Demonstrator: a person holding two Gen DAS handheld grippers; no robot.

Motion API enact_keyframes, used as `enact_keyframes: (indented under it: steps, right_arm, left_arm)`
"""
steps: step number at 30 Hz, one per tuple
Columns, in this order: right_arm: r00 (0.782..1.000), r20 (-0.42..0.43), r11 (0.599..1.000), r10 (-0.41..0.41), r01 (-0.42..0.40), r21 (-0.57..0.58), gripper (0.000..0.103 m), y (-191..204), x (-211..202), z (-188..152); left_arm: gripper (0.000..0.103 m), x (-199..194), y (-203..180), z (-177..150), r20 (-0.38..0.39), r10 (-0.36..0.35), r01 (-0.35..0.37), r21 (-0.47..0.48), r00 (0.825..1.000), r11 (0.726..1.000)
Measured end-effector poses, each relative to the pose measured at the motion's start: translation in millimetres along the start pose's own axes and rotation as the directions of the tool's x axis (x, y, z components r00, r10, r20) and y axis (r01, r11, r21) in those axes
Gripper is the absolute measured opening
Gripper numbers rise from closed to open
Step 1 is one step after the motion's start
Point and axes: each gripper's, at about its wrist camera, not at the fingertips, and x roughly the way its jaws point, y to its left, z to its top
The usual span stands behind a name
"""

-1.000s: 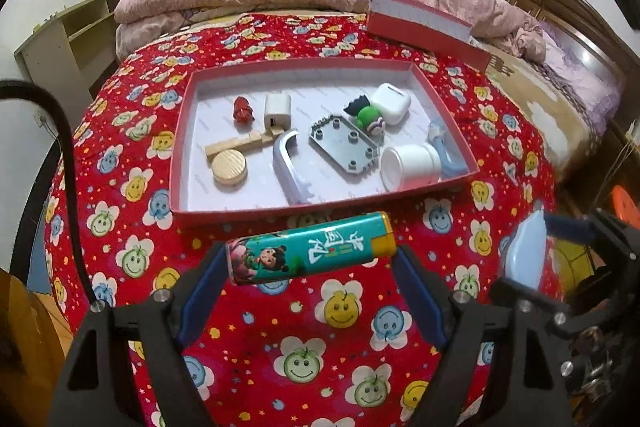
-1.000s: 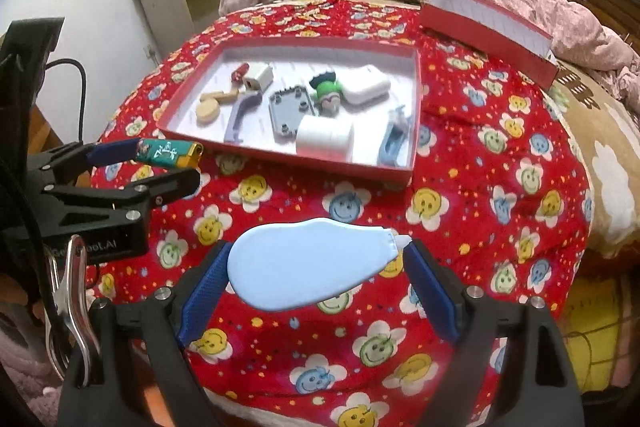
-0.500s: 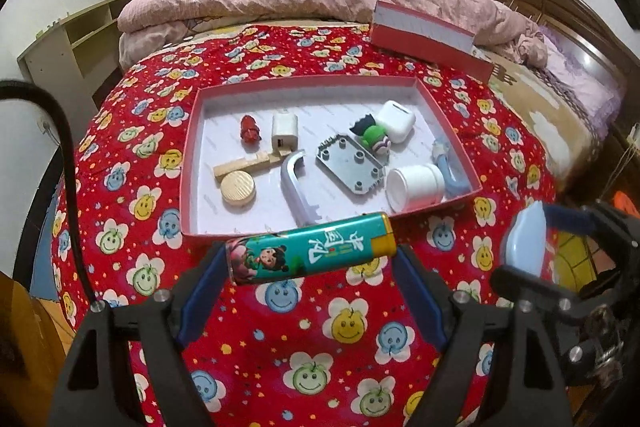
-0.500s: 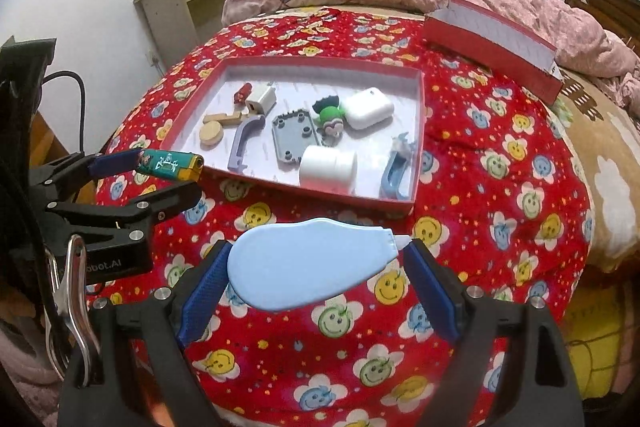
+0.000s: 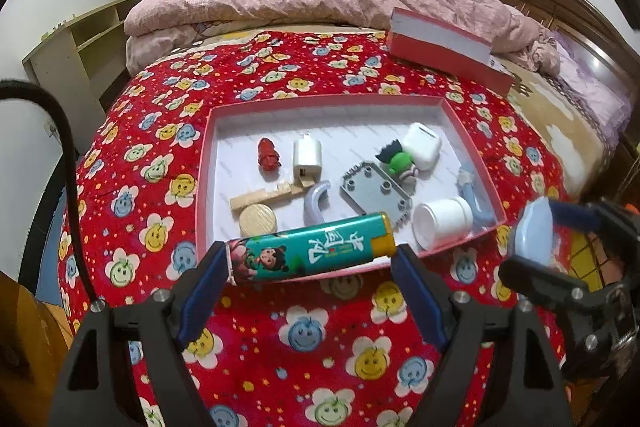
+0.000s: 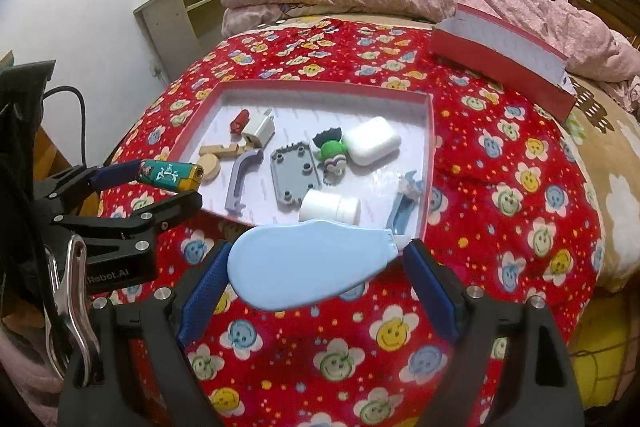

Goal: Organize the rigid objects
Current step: 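Carry the green tube and blue paddle over the tray with both tools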

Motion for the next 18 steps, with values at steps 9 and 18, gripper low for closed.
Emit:
enact_keyframes:
  steps: [9,18]
  right_arm:
    - [1.0,-0.007,1.0,0.004,-0.004,0.025,0.087,-8.8,24.4,23.7]
    - [1.0,-0.02,0.999,-0.011,0.012,0.044,0.087,-16.5,46.4,39.1]
  left_arm:
    - [0.085,20.3,10.5,20.0,-0.003,0.016,-0.016,-0.016,1.0,1.0]
    - [0.085,43.8,12.8,30.8,-0.022,0.014,-0.015,-0.044,1.0,0.999]
